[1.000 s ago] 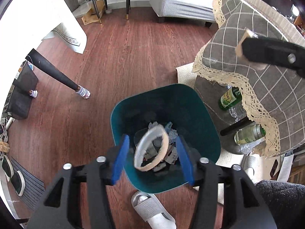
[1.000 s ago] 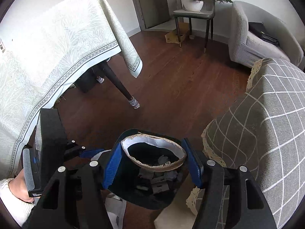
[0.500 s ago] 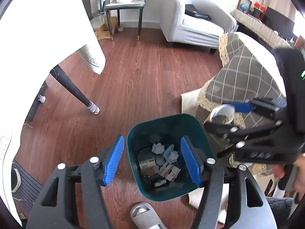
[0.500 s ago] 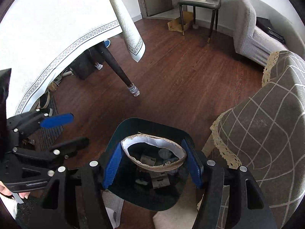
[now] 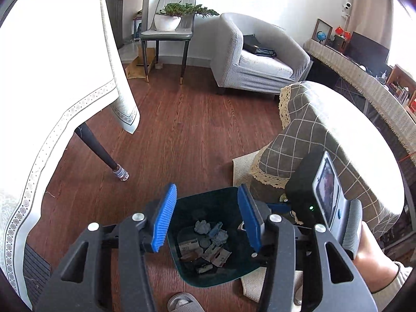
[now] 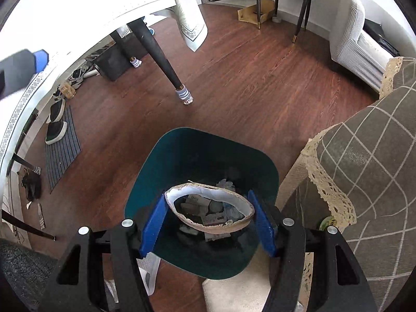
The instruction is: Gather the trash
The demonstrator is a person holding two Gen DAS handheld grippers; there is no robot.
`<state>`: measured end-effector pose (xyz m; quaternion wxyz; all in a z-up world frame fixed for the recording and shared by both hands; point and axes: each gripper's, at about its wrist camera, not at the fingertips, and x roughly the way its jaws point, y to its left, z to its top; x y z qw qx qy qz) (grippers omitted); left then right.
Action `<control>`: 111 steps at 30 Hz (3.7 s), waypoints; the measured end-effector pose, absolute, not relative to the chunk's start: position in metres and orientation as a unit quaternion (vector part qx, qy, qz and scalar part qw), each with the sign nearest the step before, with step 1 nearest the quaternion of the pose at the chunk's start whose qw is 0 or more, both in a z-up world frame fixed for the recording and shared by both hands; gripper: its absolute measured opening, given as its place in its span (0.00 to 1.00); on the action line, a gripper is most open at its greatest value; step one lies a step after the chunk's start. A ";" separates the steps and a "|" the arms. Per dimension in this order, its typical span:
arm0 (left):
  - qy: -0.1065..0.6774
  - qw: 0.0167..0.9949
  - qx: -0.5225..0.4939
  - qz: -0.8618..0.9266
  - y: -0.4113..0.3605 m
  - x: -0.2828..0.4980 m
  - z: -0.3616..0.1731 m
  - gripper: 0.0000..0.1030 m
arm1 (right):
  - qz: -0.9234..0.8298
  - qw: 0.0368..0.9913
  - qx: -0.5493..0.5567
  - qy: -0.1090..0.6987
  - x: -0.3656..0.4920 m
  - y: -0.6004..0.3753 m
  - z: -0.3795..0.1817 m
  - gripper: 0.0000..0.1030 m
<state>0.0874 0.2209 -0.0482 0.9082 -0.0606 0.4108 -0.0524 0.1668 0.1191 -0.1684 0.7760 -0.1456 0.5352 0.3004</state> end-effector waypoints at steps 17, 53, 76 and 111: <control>0.356 0.931 -0.063 -0.050 0.217 0.084 -0.001 0.49 | 0.311 0.785 -0.181 0.504 0.145 0.106 -0.143 0.65; 0.299 0.953 0.003 0.036 0.138 -0.049 0.010 0.97 | 0.137 0.938 -0.040 0.316 -0.003 -0.155 0.003 0.97; 0.344 0.939 -0.009 0.028 0.133 -0.040 -0.014 0.96 | 0.207 0.923 -0.062 0.318 -0.007 -0.151 -0.007 0.97; 0.349 0.937 -0.011 0.021 0.132 -0.038 -0.019 0.96 | 0.201 0.924 -0.054 0.319 -0.007 -0.154 -0.005 0.97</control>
